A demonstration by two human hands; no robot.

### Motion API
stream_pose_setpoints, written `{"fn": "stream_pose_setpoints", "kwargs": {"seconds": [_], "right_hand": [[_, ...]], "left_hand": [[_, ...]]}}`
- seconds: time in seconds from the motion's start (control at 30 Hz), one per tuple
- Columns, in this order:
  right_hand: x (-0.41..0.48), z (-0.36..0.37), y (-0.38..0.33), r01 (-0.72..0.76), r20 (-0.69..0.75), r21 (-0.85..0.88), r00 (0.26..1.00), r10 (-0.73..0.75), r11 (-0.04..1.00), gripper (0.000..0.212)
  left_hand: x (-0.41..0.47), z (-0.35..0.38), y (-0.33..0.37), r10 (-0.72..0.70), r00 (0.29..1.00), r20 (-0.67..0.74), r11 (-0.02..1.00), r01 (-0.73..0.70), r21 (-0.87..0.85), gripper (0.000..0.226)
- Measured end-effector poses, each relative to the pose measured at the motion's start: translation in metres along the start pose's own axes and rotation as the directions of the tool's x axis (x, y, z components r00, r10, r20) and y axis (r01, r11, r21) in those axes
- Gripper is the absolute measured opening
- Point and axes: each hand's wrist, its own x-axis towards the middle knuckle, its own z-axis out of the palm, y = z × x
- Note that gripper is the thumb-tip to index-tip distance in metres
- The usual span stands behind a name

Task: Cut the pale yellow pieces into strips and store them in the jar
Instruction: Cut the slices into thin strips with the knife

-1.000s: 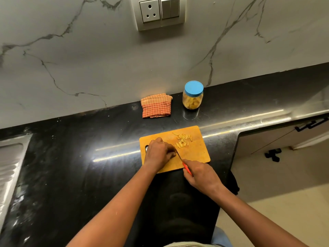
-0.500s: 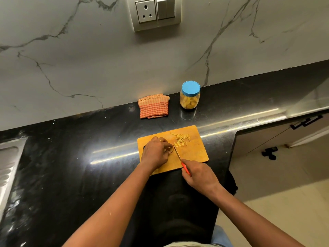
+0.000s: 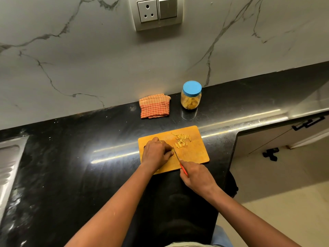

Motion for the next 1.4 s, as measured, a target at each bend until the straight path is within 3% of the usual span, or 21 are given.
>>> {"fn": "stream_pose_setpoints", "kwargs": {"seconds": [0.3,0.5,0.83,1.1,1.4], "right_hand": [[0.021,-0.002,-0.005,0.069,0.142,-0.091,0.988,-0.056,0.994,0.042],[0.015,0.002,-0.004,0.066,0.16,-0.184,0.986,-0.036,0.981,0.046],[0.009,-0.004,0.003,0.04,0.06,-0.089,0.998,-0.035,0.995,0.043],[0.012,-0.002,-0.002,0.054,0.064,-0.047,0.997,-0.051,0.997,0.045],[0.011,0.002,-0.002,0.057,0.089,-0.028,0.995,-0.055,0.998,0.045]], "left_hand": [[0.001,0.004,0.001,0.005,1.0,0.013,1.0,-0.005,-0.005,0.028],[0.004,0.004,0.002,-0.084,0.996,0.012,0.996,0.085,-0.03,0.028],[0.003,0.004,0.003,-0.164,0.986,0.004,0.983,0.164,-0.085,0.03],[-0.002,0.0,0.005,-0.032,0.999,-0.003,0.999,0.032,0.033,0.028],[-0.001,-0.001,0.006,-0.059,0.998,0.017,0.998,0.059,0.027,0.029]]}}
